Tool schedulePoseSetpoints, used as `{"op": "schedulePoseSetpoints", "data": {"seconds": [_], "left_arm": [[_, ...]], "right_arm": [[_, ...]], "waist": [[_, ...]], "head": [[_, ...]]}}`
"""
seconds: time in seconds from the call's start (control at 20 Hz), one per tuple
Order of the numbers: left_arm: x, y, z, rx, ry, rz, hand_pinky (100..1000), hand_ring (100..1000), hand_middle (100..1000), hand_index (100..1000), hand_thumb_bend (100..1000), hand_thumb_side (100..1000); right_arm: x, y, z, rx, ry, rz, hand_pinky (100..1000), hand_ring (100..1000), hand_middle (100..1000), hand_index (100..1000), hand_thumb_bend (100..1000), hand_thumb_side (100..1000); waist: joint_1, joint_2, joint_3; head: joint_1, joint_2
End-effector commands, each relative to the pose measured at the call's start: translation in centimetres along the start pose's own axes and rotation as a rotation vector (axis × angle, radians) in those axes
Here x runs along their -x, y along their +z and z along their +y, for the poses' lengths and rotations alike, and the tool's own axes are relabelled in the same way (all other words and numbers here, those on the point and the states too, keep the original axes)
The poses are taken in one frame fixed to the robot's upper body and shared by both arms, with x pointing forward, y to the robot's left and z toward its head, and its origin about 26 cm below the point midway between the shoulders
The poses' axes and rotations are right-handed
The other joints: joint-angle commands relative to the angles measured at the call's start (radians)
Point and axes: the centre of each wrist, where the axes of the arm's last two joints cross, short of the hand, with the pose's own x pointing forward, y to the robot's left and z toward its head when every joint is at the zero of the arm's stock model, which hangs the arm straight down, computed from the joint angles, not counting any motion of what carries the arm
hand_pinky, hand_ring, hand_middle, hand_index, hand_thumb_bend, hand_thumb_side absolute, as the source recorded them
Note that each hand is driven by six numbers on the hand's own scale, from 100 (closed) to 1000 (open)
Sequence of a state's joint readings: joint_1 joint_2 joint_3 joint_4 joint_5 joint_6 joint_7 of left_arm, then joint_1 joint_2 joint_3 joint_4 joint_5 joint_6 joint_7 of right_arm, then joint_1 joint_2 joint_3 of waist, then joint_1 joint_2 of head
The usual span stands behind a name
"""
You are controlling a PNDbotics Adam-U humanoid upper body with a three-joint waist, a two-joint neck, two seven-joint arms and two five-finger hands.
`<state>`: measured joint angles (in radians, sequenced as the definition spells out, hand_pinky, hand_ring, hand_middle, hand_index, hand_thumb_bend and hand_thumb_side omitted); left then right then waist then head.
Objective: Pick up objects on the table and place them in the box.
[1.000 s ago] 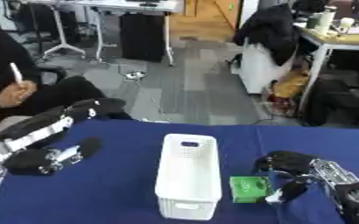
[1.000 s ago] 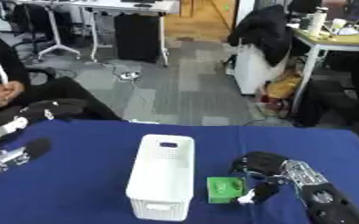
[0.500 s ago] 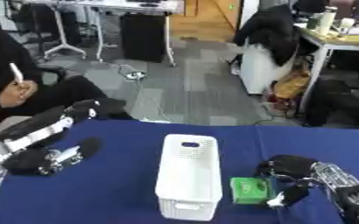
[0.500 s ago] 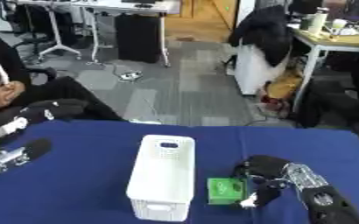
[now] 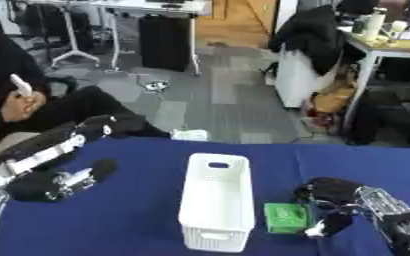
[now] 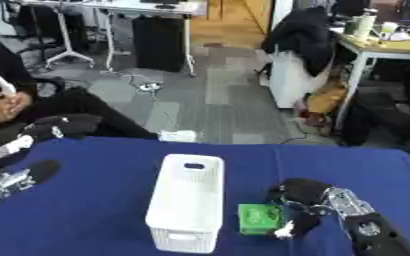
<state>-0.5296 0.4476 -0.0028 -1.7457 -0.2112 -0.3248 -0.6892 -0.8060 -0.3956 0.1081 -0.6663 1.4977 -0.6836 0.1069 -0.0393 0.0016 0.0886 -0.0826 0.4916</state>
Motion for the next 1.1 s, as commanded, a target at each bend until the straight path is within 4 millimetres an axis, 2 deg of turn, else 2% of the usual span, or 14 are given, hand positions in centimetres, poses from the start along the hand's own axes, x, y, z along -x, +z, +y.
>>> {"op": "schedulePoseSetpoints", "data": {"seconds": [0.05,0.65,1.1], "left_arm": [[-0.66,-0.39,0.83,-0.006,-0.024,-0.029,863,969,1000,987,111,1000],[-0.76,-0.52,0.84,-0.005,-0.024,-0.036,864,969,1000,987,109,1000],[-0.82,-0.58,0.88,-0.005,-0.025,-0.039,864,969,1000,987,110,1000]], "right_arm": [[0.77,0.30,-1.21,0.025,0.020,0.026,864,806,804,899,592,1000],[0.55,-0.10,-1.31,0.028,0.031,0.031,865,806,805,900,597,1000],[0.31,-0.27,-1.04,0.010,0.039,0.021,861,803,799,902,647,1000]], "waist": [[0.002,-0.009,0.002],[0.002,-0.008,0.005],[0.001,-0.008,0.007]], "head": [[-0.014,-0.018],[-0.007,-0.018],[0.005,-0.016]]}}
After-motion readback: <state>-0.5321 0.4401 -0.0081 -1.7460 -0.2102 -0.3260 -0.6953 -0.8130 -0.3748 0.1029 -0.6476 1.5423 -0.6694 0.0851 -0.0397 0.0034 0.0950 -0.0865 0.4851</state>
